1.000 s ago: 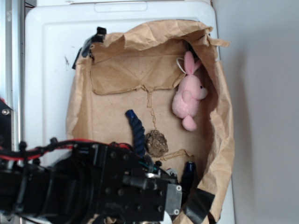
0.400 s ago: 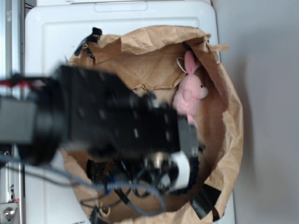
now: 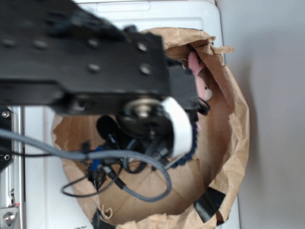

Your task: Grab the blue rope.

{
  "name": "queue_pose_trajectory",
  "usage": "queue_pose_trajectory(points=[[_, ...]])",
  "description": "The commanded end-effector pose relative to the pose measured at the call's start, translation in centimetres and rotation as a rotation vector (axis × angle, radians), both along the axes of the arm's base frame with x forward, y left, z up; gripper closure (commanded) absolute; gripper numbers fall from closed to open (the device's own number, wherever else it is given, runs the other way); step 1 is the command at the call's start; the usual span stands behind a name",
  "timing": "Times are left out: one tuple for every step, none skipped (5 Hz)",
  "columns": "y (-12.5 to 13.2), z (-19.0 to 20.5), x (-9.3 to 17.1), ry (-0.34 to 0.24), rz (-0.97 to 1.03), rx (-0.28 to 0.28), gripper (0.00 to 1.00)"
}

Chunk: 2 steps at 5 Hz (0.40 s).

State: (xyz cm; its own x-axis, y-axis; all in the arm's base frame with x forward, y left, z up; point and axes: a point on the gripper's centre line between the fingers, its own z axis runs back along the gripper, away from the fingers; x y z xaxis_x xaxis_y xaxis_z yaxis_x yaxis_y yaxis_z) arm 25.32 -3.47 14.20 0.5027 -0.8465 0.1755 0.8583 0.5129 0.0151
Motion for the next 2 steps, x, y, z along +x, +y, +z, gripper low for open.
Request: queue_pose_trajectory(points=[[1.1,4.1,-3.4,0.061,0.432,0.107,1.0],[1.3,4.5,-5.0,0.129,0.526,0.126,1.0]])
